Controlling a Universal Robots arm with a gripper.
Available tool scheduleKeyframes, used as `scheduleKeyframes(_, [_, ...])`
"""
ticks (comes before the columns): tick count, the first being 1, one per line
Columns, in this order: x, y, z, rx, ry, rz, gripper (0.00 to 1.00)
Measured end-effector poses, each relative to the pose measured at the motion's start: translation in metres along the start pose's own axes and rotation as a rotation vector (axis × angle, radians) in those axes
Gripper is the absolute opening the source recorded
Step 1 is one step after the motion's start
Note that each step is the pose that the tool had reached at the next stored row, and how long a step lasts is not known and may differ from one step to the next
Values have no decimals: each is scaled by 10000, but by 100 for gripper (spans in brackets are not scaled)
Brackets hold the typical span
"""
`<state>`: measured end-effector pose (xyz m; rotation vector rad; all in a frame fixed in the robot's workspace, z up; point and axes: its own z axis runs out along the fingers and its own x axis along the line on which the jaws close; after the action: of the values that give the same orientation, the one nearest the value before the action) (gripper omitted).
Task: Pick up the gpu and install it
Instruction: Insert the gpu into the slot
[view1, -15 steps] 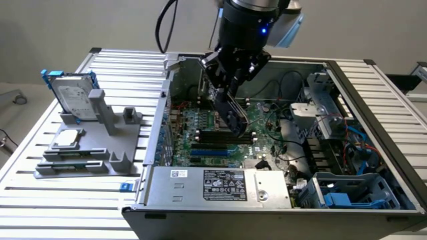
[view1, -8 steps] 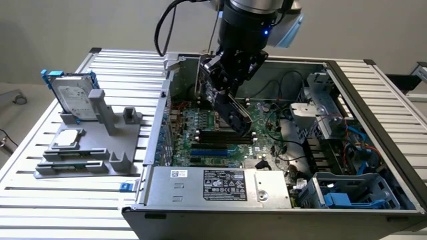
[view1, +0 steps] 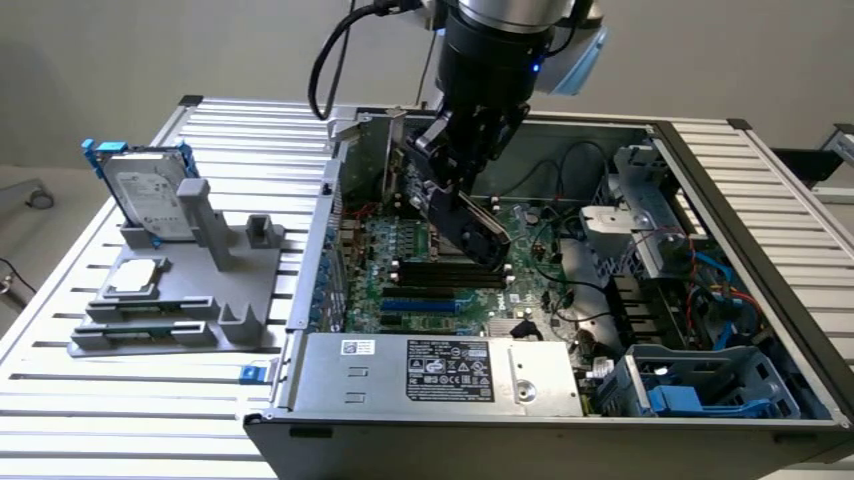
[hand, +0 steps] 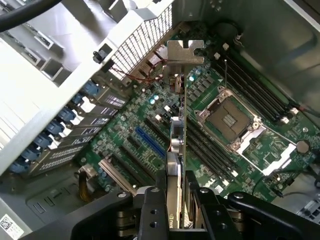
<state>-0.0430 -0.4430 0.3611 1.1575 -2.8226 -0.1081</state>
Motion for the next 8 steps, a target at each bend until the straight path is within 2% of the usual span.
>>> scheduleKeyframes(4, [-1,-2,17,74,34,-717,26])
scheduleKeyframes(8, [-2,-4,36,206,10,-1401,26])
